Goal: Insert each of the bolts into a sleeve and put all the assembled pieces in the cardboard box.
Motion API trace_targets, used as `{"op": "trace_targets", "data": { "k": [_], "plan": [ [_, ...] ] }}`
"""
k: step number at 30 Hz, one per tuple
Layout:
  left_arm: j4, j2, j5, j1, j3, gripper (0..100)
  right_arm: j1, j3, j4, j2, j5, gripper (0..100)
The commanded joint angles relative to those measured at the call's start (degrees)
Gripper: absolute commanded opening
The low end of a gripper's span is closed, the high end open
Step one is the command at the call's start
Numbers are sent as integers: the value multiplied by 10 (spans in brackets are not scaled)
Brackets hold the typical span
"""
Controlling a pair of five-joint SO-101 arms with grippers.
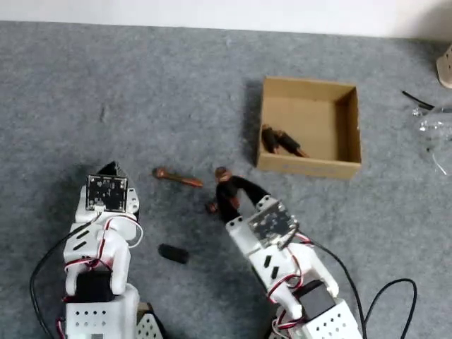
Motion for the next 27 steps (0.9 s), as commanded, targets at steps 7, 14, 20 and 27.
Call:
{"op": "trace_targets", "data": {
  "k": [7, 14, 20, 27],
  "plan": [
    [-14, -7, -4, -22, 11, 21, 146, -74, -27, 47, 4, 4],
    [-14, -5, -4, -22, 11, 21, 185, -274, -55, 346, 2, 4],
    [-14, -4, -4, -22, 11, 21, 231, -502, -56, 638, -24, 4],
    [-14, -3, -4, -22, 11, 21, 299, -742, 40, 917, -101, 4]
  ]
}}
